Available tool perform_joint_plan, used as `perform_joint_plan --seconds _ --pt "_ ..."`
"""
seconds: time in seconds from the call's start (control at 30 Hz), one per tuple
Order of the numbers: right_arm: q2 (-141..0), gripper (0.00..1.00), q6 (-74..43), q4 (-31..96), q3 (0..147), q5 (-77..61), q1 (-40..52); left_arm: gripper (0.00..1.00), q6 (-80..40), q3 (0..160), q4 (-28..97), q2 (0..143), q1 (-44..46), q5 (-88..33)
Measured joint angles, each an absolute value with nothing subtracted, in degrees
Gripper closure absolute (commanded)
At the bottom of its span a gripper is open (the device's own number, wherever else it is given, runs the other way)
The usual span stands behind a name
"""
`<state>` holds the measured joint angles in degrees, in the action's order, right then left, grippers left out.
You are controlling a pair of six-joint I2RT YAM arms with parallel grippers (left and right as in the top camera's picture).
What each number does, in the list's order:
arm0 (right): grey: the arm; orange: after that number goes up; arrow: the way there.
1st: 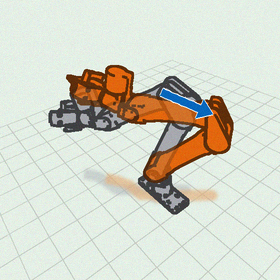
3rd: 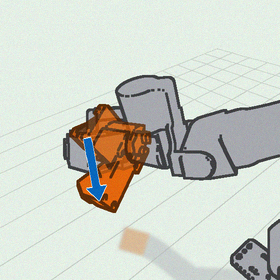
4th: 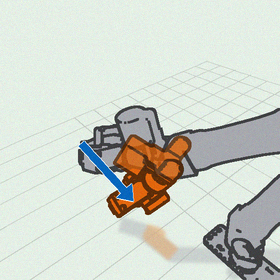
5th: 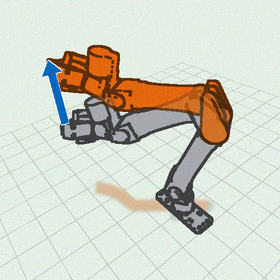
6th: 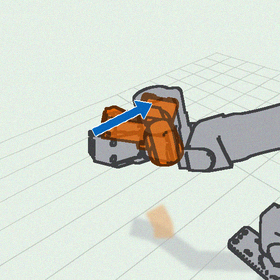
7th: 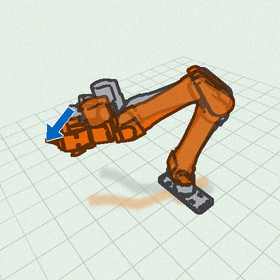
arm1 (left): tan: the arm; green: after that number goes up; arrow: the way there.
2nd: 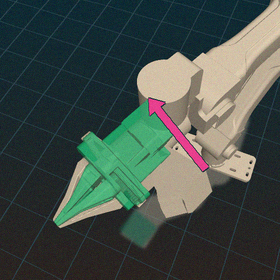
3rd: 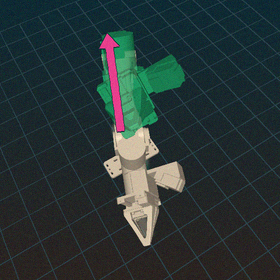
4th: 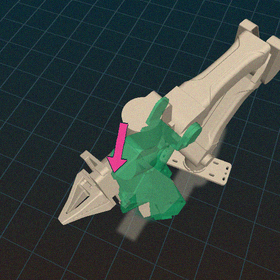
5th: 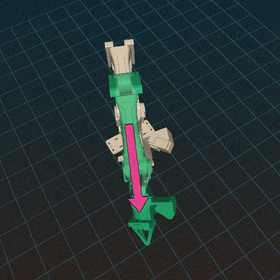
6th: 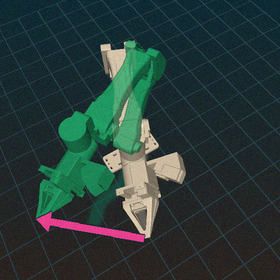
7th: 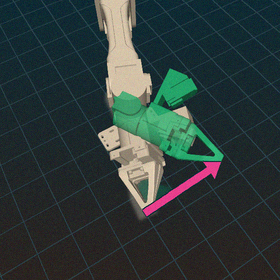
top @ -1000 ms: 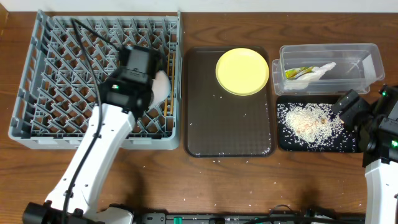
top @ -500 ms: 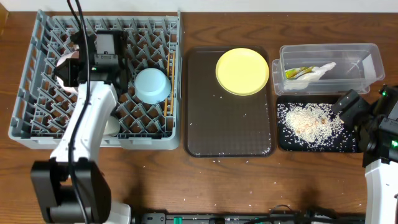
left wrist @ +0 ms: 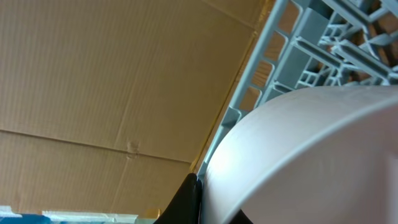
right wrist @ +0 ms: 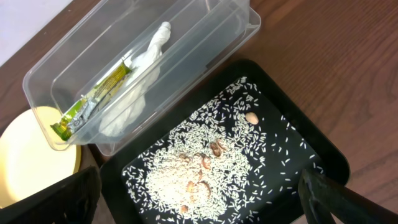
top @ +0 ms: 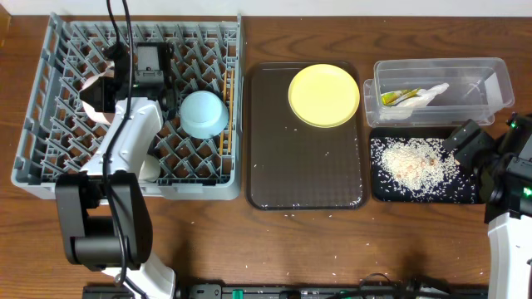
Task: Sort waste into correct bins and load items into the dishwasher
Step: 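Lower the white bowl into the dish rack with the left gripper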
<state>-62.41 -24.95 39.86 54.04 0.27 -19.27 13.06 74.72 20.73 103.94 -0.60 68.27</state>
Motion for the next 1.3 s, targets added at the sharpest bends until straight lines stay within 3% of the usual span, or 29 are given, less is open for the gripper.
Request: perform_joint_plan --seconds 0.4,1.23,1.3 --pt "-62.4 0.01 -24.9 39.9 54.0 0.3 -19.3 0.92 15.1 74.7 17.6 104.0 -6.6 67.1" --pt "-62.4 0.01 -24.9 39.8 54.1 0.3 -19.3 0.92 15.8 74.8 15.2 109.4 -1.7 70.3" --pt "-62.4 0.01 -24.9 39.9 54.1 0.3 -19.3 0.89 16.2 74.8 15.4 109.4 -1.6 71.0"
